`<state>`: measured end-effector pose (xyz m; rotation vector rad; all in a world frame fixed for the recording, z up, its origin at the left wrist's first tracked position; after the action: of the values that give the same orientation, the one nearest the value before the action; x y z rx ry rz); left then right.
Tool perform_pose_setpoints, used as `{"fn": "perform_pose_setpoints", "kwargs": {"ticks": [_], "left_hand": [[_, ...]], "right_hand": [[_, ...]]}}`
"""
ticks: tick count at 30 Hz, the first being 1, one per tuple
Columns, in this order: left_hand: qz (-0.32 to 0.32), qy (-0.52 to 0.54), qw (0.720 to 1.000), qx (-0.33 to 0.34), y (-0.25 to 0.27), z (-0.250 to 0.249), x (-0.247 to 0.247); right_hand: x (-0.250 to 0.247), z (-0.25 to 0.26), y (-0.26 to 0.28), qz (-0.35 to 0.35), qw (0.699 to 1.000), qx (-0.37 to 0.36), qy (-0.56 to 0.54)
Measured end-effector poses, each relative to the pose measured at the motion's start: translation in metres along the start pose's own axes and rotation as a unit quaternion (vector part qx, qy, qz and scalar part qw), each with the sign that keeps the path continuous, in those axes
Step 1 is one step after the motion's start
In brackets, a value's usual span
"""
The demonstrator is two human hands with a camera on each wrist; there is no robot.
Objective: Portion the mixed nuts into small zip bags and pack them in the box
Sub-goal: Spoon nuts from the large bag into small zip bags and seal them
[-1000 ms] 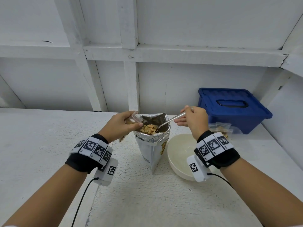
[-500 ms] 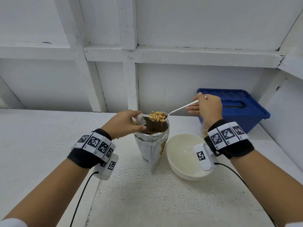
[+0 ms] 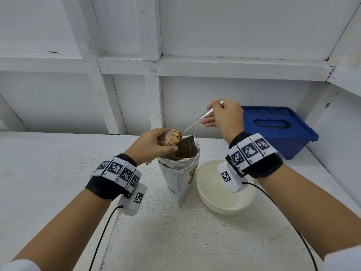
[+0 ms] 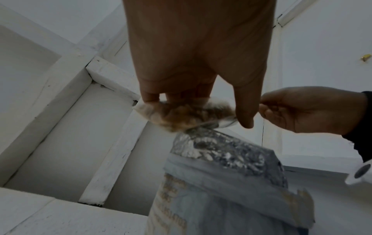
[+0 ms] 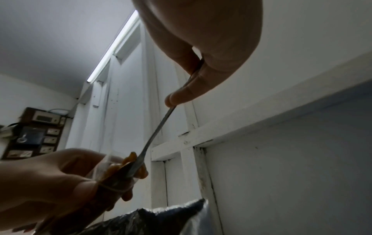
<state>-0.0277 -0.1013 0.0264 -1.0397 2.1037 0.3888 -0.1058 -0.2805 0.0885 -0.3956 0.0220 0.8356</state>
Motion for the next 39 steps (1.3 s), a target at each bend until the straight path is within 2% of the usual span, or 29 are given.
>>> {"fn": "perform_pose_setpoints", "kwargs": {"ticks": [7, 12, 14, 17, 20, 25, 30, 31, 33, 36, 37, 39], "left_hand": [[-0.043, 0.085, 0.995, -0.011, 0.003, 0.010, -0.005], [-0.057, 0.118, 0.991, -0.003, 0.006, 0.012, -0.009], [-0.065, 0.129, 0.989, 0.001, 0.008, 0.012, -0.011], [-0.080, 0.142, 0.987, 0.008, 0.011, 0.014, -0.016], [-0.087, 0.146, 0.985, 0.010, 0.012, 0.018, -0.020], [-0.119, 0.158, 0.980, 0.003, 0.010, 0.025, -0.030], [-0.158, 0.192, 0.969, 0.007, 0.010, 0.018, -0.042], [-0.165, 0.200, 0.966, 0.007, 0.010, 0.016, -0.043], [-0.178, 0.214, 0.960, 0.007, 0.011, 0.012, -0.045], [-0.202, 0.225, 0.953, 0.009, 0.013, 0.004, -0.045], [-0.211, 0.230, 0.950, 0.009, 0.014, 0.000, -0.045], [-0.224, 0.248, 0.943, 0.010, 0.016, -0.007, -0.044]], "right_hand": [[0.017, 0.060, 0.012, 0.024, 0.979, -0.188, 0.075], [0.014, 0.083, 0.021, 0.004, 0.956, -0.281, 0.089], [0.006, 0.088, 0.021, -0.011, 0.952, -0.296, 0.079], [-0.012, 0.086, 0.017, -0.038, 0.958, -0.282, 0.042], [-0.024, 0.066, 0.013, -0.044, 0.971, -0.232, 0.043], [-0.004, -0.004, 0.021, 0.056, 0.986, -0.104, 0.115], [0.014, -0.049, 0.036, 0.104, 0.991, 0.001, 0.087], [0.015, -0.050, 0.036, 0.112, 0.985, -0.011, 0.129], [0.021, -0.042, 0.036, 0.132, 0.958, -0.080, 0.242], [0.030, -0.006, 0.046, 0.089, 0.894, -0.252, 0.359], [0.034, 0.008, 0.053, 0.070, 0.872, -0.305, 0.377], [0.044, 0.026, 0.065, 0.071, 0.851, -0.361, 0.375]]}}
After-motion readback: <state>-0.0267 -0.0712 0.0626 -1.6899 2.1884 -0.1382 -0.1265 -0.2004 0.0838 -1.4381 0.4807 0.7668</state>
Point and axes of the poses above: each hand's wrist, its own y-axis away from the middle knuckle, its own x-axis out of the palm, z = x × y, the point moved 10 cm from there along -y, towards the middle knuckle, and after that the axes turned 6 degrees about -x, right-handed, at the moved point
